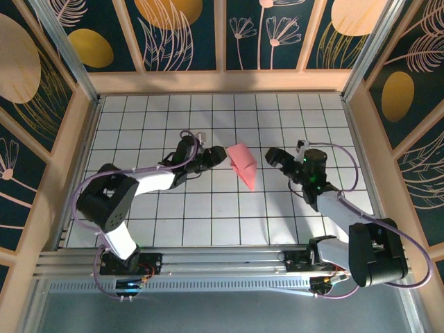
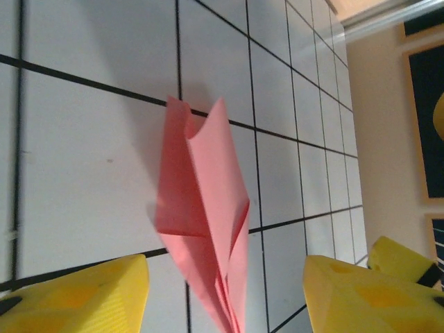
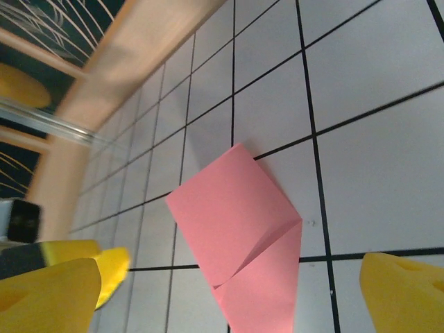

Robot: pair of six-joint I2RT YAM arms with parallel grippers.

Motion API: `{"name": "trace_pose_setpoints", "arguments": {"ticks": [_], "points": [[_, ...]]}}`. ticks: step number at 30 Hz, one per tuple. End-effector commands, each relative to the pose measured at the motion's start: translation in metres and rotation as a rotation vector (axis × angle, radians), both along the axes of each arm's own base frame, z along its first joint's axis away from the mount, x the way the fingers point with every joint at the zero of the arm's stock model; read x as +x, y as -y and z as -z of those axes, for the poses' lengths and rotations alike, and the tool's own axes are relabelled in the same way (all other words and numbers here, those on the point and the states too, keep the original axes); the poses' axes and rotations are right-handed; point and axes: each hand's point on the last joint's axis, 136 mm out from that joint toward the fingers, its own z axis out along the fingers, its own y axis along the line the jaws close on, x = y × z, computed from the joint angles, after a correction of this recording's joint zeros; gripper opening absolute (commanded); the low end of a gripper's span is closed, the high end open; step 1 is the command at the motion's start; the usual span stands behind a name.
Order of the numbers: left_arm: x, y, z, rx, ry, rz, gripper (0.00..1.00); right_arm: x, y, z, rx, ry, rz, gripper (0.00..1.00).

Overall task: Fold a paper plane with a square sheet of paper (fold left side to right side)
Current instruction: Pick up the paper from the center of the table.

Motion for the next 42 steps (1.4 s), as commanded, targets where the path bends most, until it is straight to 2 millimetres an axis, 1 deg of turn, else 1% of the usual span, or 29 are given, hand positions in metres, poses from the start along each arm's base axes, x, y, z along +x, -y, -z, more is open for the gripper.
{"name": "trace_pose_setpoints", "arguments": {"ticks": [1, 2, 3, 4, 8, 11, 16, 19, 20, 22, 24, 26, 29, 31, 32, 33, 34, 37, 38, 39, 42], "points": [[0.009, 0.031, -0.012, -0.1, 0.001, 0.078, 0.56, -0.005, -0.006, -0.041, 0.195, 0.109, -0.064, 0.98], [0.01, 0.035, -0.005, -0.093, -0.018, 0.085, 0.55, -0.006, -0.004, -0.04, 0.204, 0.105, -0.06, 0.98], [0.015, 0.039, -0.003, -0.091, -0.021, 0.089, 0.54, -0.007, -0.003, -0.04, 0.21, 0.105, -0.06, 0.98], [0.017, 0.042, 0.003, -0.082, -0.036, 0.093, 0.53, -0.008, -0.001, -0.039, 0.213, 0.103, -0.059, 0.98], [0.026, 0.046, 0.03, -0.034, -0.104, 0.075, 0.52, -0.01, 0.001, -0.043, 0.214, 0.109, -0.06, 0.98], [0.03, 0.05, 0.039, -0.031, -0.122, 0.075, 0.51, -0.011, 0.004, -0.046, 0.201, 0.117, -0.055, 0.98], [0.038, 0.052, 0.047, -0.005, -0.128, 0.071, 0.49, -0.014, 0.01, -0.049, 0.18, 0.128, -0.048, 0.98], [0.04, 0.057, 0.046, -0.015, -0.116, 0.087, 0.41, -0.015, 0.011, -0.048, 0.17, 0.127, -0.049, 0.98], [0.04, 0.056, 0.046, -0.011, -0.11, 0.087, 0.35, -0.015, 0.012, -0.047, 0.167, 0.126, -0.05, 0.98], [0.04, 0.053, 0.045, 0.003, -0.096, 0.081, 0.19, -0.017, 0.011, -0.046, 0.158, 0.128, -0.066, 0.97], [0.039, 0.05, 0.04, 0.014, -0.073, 0.087, 0.07, -0.019, 0.006, -0.048, 0.143, 0.142, -0.109, 0.95], [0.037, 0.044, 0.033, 0.023, -0.05, 0.094, 0.0, -0.02, 0.0, -0.048, 0.118, 0.148, -0.171, 0.93], [0.03, 0.035, 0.014, 0.02, 0.02, 0.129, 0.0, -0.024, -0.015, -0.042, 0.092, 0.128, -0.302, 0.88], [0.021, 0.028, -0.002, 0.003, 0.078, 0.166, 0.0, -0.026, -0.026, -0.031, 0.065, 0.094, -0.378, 0.83], [0.017, 0.024, -0.008, 0.0, 0.104, 0.185, 0.0, -0.026, -0.031, -0.025, 0.046, 0.08, -0.409, 0.83], [0.013, 0.022, -0.02, -0.016, 0.146, 0.21, 0.0, -0.027, -0.038, -0.019, 0.021, 0.062, -0.446, 0.83], [0.002, 0.017, -0.019, -0.024, 0.159, 0.24, 0.0, -0.028, -0.046, -0.013, 0.002, 0.052, -0.485, 0.83], [-0.019, 0.01, -0.037, -0.074, 0.237, 0.32, 0.0, -0.031, -0.067, -0.004, -0.002, 0.052, -0.583, 0.85], [-0.026, 0.008, -0.038, -0.081, 0.251, 0.345, 0.0, -0.032, -0.075, -0.002, 0.006, 0.056, -0.614, 0.87], [-0.034, 0.006, -0.049, -0.097, 0.291, 0.367, 0.0, -0.032, -0.081, 0.002, 0.015, 0.059, -0.644, 0.88], [-0.049, 0.002, -0.055, -0.118, 0.327, 0.417, 0.0, -0.034, -0.102, 0.009, 0.036, 0.071, -0.728, 0.89]]}}
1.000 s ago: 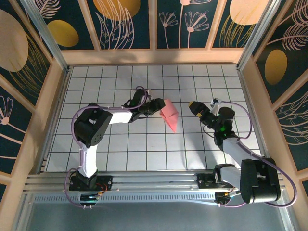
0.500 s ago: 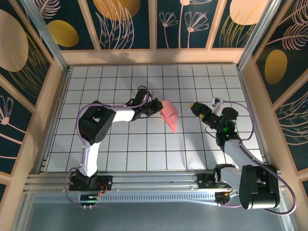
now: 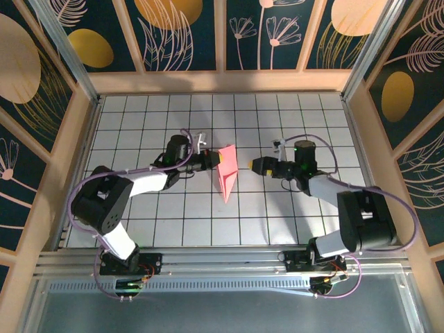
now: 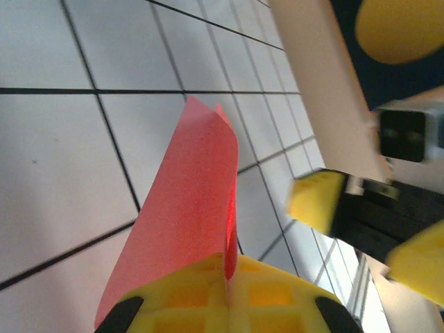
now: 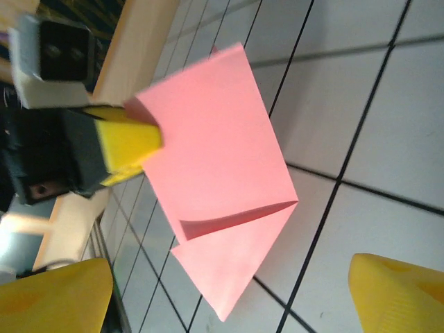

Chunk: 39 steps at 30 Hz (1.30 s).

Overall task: Fold a paper plane with a square sheet of paper (fold left side to right side)
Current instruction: Pick up the paper from the center of the table, then place the paper at the center of the table.

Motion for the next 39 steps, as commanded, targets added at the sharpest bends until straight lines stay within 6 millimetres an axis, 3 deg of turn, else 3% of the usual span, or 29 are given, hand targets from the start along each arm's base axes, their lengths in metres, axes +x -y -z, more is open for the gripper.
{"name": "trace_pose_setpoints", "arguments": {"ticks": [1, 5, 9, 20, 35, 39], "points": [[-0.02, 0.005, -0.026, -0.068, 0.138, 0.134, 0.0, -0.004, -0.026, -0.006, 0.04, 0.083, -0.147, 0.89], [-0.029, 0.006, -0.028, -0.092, 0.145, 0.169, 0.0, -0.004, -0.047, 0.005, 0.044, 0.068, -0.215, 0.88], [-0.024, 0.005, -0.014, -0.059, 0.106, 0.151, 0.0, -0.008, -0.061, 0.01, 0.057, 0.056, -0.267, 0.81], [-0.017, -0.002, 0.016, 0.019, 0.037, 0.103, 0.0, 0.0, -0.059, 0.007, 0.017, 0.064, -0.253, 0.57], [-0.021, -0.004, 0.026, 0.026, 0.011, 0.1, 0.0, 0.025, -0.06, 0.02, -0.05, 0.027, -0.205, 0.21], [-0.019, -0.01, 0.035, 0.065, -0.003, 0.066, 0.24, 0.029, -0.059, 0.02, -0.053, 0.006, -0.181, 0.06]]}}
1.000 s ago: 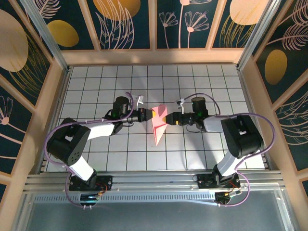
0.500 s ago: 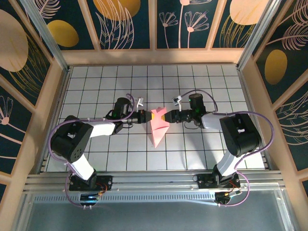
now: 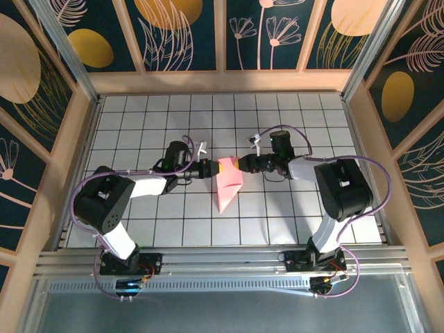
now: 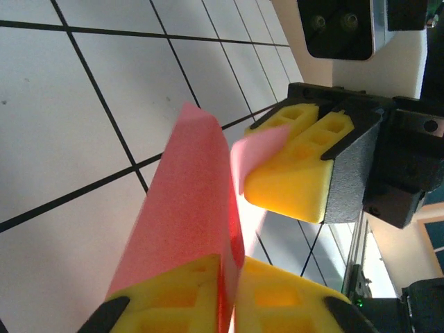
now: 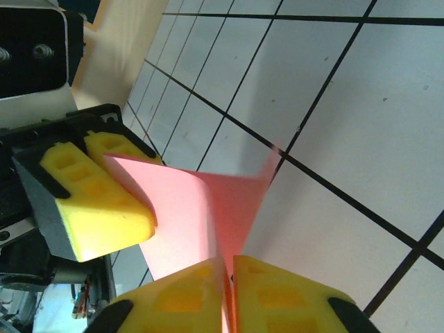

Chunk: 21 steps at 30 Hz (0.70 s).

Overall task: Fold a paper plane with a square sheet of paper (fold left side to right side)
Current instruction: Place the paper at the center of the table.

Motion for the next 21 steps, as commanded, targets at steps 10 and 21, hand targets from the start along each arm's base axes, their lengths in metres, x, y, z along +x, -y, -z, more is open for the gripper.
{"name": "trace_pose_setpoints", "arguments": {"ticks": [10, 21], "points": [[0.003, -0.047, -0.009, 0.357, 0.178, -0.192, 0.5, 0.011, 0.017, 0.021, -0.14, -0.266, 0.199, 0.0], [-0.072, -0.004, -0.008, 0.676, 0.308, -0.029, 0.53, 0.012, 0.019, 0.024, -0.171, -0.439, 0.27, 0.0]]}}
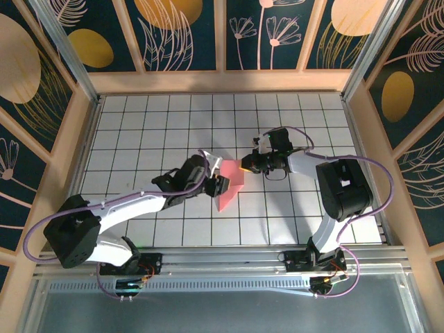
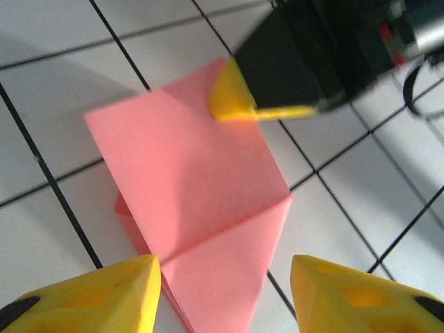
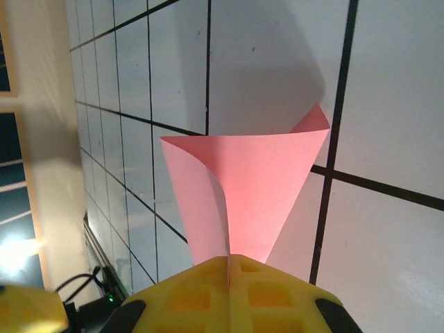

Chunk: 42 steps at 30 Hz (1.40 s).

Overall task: Fold a paper plane with a square sheet of paper (fold left side to right side)
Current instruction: Place the paper at the center of the table, then fold the wing for the fifth time at the center of the table.

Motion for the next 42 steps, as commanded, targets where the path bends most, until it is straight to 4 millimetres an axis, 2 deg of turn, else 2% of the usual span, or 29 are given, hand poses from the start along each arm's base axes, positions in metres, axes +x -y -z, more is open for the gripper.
{"name": "trace_pose_setpoints", "arguments": {"ticks": [1, 5, 9, 12, 14, 21, 25, 35, 42], "points": [[-0.014, -0.006, 0.02, 0.202, 0.011, 0.002, 0.53, 0.004, 0.001, 0.003, -0.015, -0.077, 0.034, 0.0], [-0.029, 0.014, 0.038, 0.339, 0.023, 0.041, 0.57, 0.006, 0.0, 0.003, -0.01, -0.085, 0.04, 0.0], [-0.031, 0.031, 0.05, 0.403, 0.043, 0.042, 0.65, 0.006, 0.0, 0.005, -0.012, -0.089, 0.043, 0.0], [-0.026, 0.032, 0.057, 0.447, 0.054, 0.014, 0.66, 0.006, 0.0, 0.006, -0.013, -0.09, 0.042, 0.0], [-0.023, 0.031, 0.07, 0.491, 0.049, 0.005, 0.67, 0.006, 0.0, 0.006, -0.014, -0.093, 0.042, 0.0], [-0.016, 0.027, 0.086, 0.564, 0.052, -0.024, 0.66, 0.006, 0.0, 0.007, -0.021, -0.093, 0.042, 0.0], [-0.016, 0.026, 0.091, 0.574, 0.05, -0.025, 0.57, 0.006, 0.001, 0.009, -0.025, -0.097, 0.043, 0.0], [-0.017, 0.03, 0.091, 0.551, 0.046, -0.019, 0.24, 0.007, 0.005, 0.017, -0.059, -0.103, 0.05, 0.0], [-0.016, 0.028, 0.091, 0.546, 0.043, -0.039, 0.08, 0.008, 0.009, 0.013, -0.07, -0.083, 0.06, 0.0]]}}
